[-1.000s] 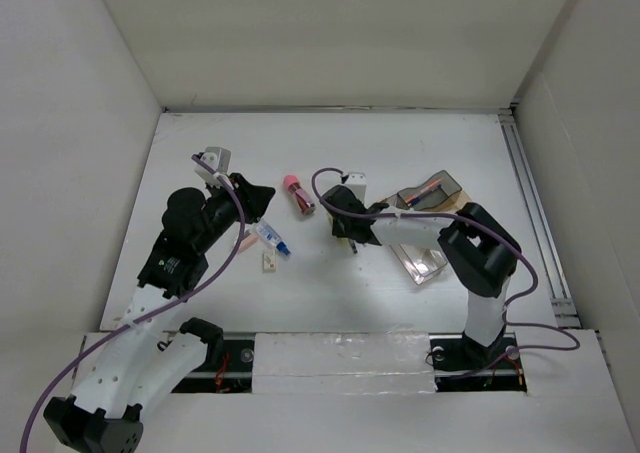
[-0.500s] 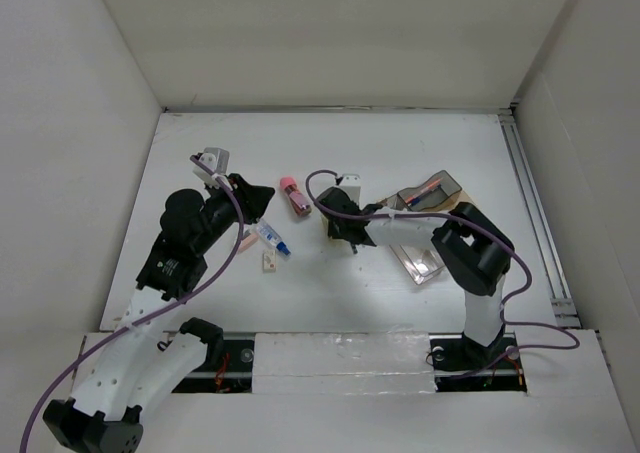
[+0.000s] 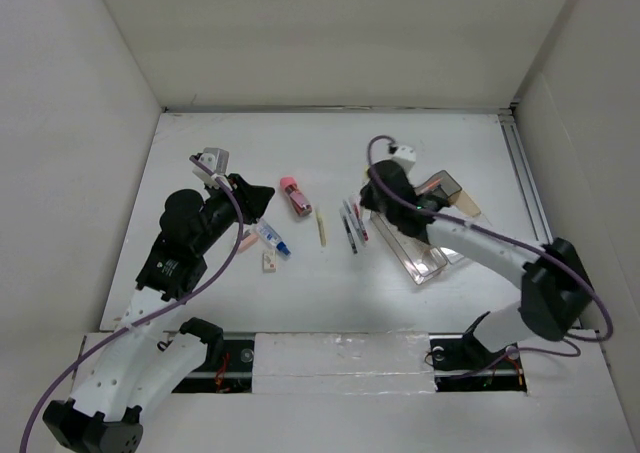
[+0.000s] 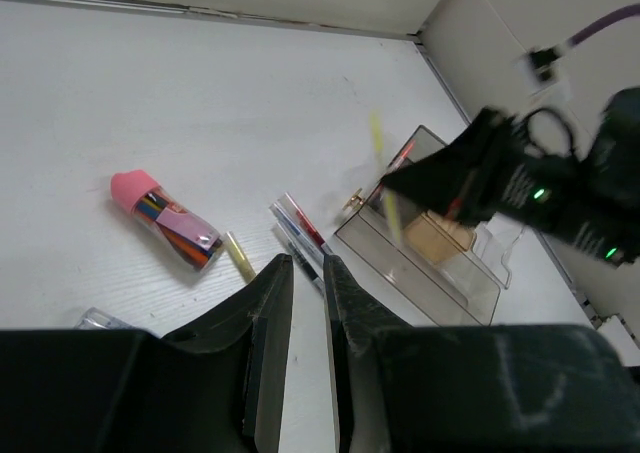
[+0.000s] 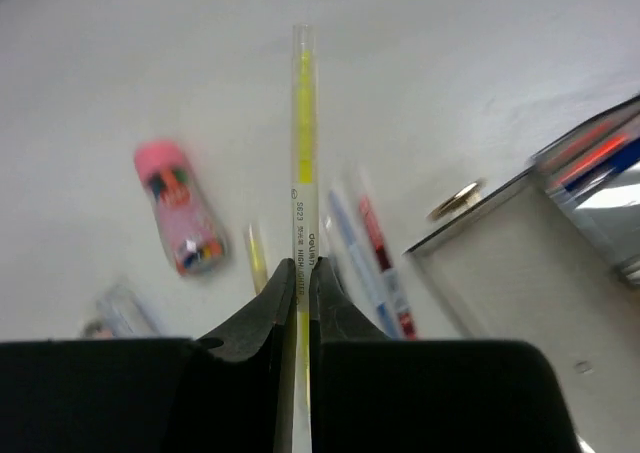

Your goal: Organize the desk

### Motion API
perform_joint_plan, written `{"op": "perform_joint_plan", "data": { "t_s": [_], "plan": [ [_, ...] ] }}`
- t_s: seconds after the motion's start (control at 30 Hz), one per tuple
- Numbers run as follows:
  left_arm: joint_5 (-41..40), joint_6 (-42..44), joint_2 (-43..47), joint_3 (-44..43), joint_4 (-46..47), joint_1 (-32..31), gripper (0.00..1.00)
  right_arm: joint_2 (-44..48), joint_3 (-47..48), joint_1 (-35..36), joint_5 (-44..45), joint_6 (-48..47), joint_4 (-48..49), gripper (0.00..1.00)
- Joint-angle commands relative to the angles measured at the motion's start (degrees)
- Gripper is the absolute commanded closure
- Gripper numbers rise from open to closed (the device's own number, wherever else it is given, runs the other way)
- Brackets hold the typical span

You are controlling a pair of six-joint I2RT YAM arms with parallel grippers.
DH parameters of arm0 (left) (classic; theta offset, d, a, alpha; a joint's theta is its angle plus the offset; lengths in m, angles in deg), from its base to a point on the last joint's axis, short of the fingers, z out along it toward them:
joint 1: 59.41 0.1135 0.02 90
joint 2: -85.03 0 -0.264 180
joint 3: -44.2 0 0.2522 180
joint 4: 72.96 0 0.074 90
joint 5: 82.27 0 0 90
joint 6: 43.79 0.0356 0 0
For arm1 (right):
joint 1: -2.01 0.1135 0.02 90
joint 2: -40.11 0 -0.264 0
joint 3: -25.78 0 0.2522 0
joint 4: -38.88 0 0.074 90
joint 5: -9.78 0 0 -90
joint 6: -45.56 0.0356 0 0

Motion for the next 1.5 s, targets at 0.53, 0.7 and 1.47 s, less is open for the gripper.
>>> {"op": "perform_joint_plan", "data": {
  "t_s": [0.53,0.7,1.47],
  "plan": [
    [1.02,-0.02,1.22,-1.53,2.37,0.31,0.85,3.71,-10.21,-38.08,-27.58,7.83,13.84,1.00],
    [1.02,0.07,1.40,-1.70,2.46,0.31,0.84,2.82,-12.93,-38.08,-27.60,10.20,16.73,1.00],
    [1.03,-0.02,1.66,-1.44,2.37,0.31,0.85,12.30,-20.05,-35.63,-21.36,10.83,17.79,0.58]
  ]
}}
